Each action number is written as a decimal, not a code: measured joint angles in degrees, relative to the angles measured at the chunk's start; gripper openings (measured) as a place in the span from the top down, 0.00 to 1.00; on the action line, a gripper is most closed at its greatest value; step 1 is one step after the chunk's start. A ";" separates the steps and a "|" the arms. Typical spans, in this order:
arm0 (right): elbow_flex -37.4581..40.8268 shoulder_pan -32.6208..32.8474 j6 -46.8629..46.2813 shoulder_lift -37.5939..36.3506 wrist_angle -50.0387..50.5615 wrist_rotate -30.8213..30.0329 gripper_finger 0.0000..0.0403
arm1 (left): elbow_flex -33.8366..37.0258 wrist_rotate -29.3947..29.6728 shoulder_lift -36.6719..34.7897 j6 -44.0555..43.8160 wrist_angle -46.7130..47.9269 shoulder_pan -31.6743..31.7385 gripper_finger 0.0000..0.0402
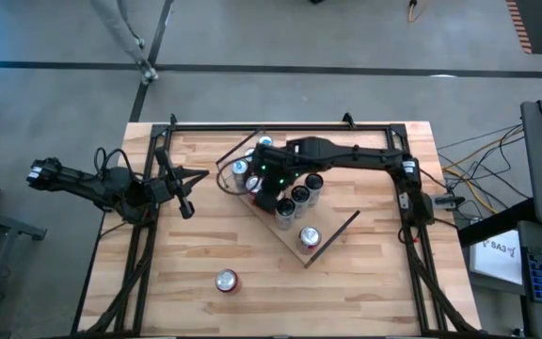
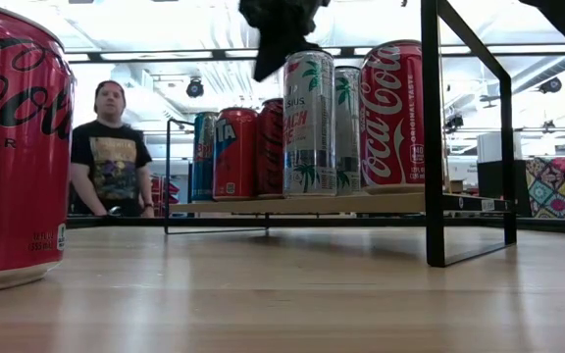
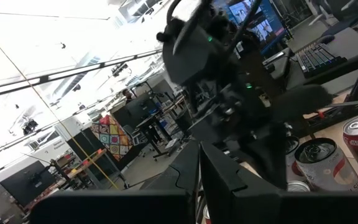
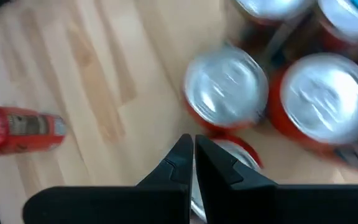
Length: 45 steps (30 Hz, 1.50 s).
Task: Place canned beverage on shelf
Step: Adjust the red soda can
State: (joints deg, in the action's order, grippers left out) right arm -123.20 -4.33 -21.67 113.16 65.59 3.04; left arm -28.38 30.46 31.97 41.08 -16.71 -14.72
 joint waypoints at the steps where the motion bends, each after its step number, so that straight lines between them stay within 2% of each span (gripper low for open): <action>1: 0.02 0.47 0.94 0.16 -1.71 -0.04 0.98 | 0.00 0.00 0.00 0.00 0.00 0.00 1.00; 4: 0.02 1.57 3.62 0.97 -5.28 -0.01 0.98 | 0.00 0.00 0.02 0.00 -0.04 0.00 1.00; 11: 0.70 1.80 7.27 3.30 -5.86 -0.14 0.98 | 0.00 0.00 0.07 0.00 -0.02 0.00 1.00; 28: 0.74 1.11 9.69 6.67 -6.33 -1.97 0.98 | 0.00 0.00 0.15 0.00 -0.02 0.00 1.00; 36: 0.74 1.02 10.87 6.74 -9.53 -3.57 0.98 | 0.00 0.00 0.15 0.00 -0.02 0.00 1.00; 45: -0.58 0.99 9.49 4.42 -5.99 -3.41 0.98 | 0.00 0.00 0.15 0.00 0.00 0.00 1.00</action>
State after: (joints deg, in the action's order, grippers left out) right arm -123.78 -3.34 -12.18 117.58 59.60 -0.37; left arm -28.38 30.46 32.12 41.08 -16.71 -14.72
